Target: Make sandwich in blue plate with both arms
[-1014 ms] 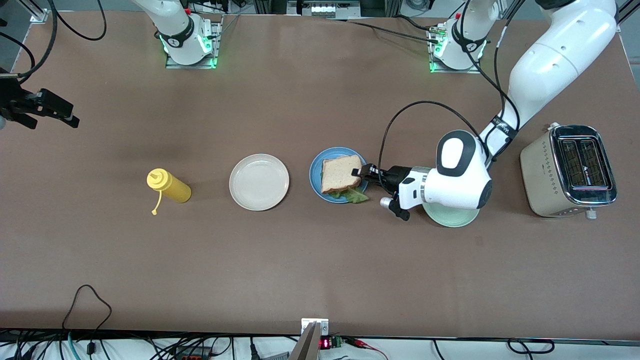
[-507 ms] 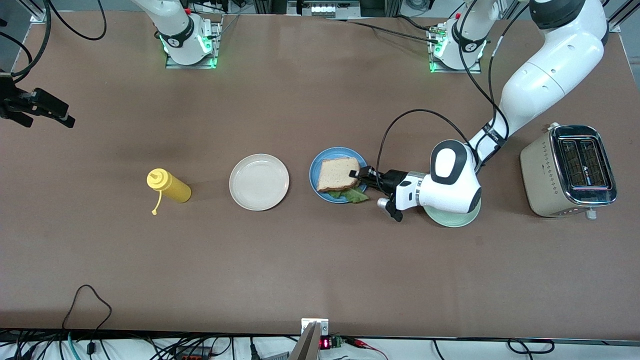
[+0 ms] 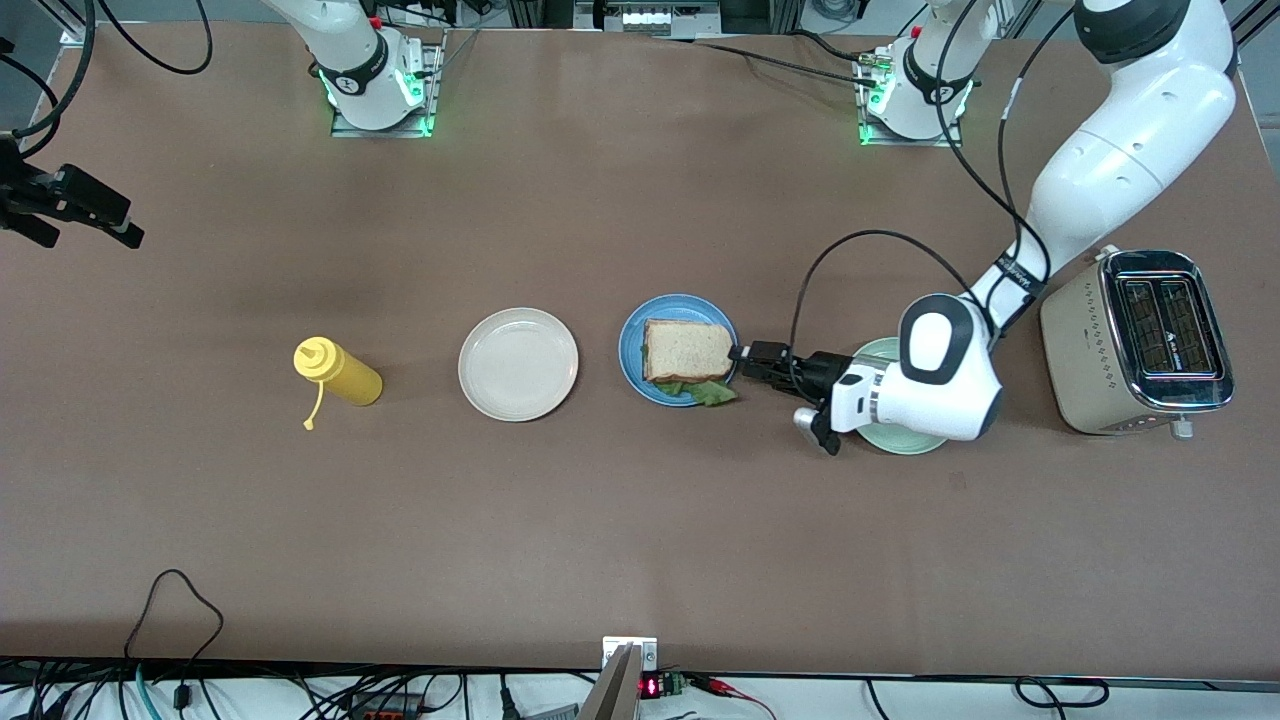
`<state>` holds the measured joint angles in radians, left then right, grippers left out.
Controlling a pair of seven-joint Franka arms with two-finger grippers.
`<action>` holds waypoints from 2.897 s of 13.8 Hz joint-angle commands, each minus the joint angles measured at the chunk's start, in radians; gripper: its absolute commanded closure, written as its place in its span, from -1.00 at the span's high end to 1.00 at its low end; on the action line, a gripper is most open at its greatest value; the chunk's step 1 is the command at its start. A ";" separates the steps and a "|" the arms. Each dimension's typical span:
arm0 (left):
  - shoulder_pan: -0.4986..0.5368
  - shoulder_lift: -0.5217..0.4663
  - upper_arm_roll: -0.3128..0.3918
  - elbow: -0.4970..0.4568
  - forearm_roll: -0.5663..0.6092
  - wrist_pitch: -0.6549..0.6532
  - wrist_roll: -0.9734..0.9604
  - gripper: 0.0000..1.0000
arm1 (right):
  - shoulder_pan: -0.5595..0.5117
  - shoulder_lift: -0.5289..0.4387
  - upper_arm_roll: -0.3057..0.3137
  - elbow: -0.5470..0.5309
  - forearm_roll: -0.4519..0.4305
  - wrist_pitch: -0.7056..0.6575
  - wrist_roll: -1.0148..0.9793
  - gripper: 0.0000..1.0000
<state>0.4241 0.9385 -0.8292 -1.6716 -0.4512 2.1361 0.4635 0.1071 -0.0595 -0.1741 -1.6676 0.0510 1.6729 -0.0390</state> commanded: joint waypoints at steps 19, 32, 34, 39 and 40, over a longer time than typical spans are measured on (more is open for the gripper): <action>-0.182 -0.676 0.352 0.303 0.692 -0.797 -0.215 1.00 | -0.109 -0.020 0.169 0.018 -0.057 0.005 0.008 1.00; -0.478 -0.983 0.864 -0.057 0.460 -0.499 -0.381 1.00 | -0.118 0.010 0.163 0.080 -0.045 -0.013 0.004 1.00; -0.481 -0.981 0.863 -0.051 0.453 -0.502 -0.381 1.00 | -0.113 0.010 0.163 0.080 -0.045 -0.022 0.005 1.00; -0.484 -0.981 0.860 -0.020 0.453 -0.558 -0.381 1.00 | -0.116 0.007 0.159 0.080 -0.043 -0.028 0.005 1.00; -0.488 -0.980 0.858 -0.019 0.453 -0.565 -0.381 1.00 | -0.118 0.004 0.159 0.078 -0.043 -0.032 0.007 1.00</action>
<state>-0.0551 -0.0331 0.0263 -1.7020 0.0207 1.5978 0.0847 -0.0084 -0.0600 -0.0144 -1.6132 0.0121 1.6662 -0.0388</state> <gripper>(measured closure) 0.000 0.000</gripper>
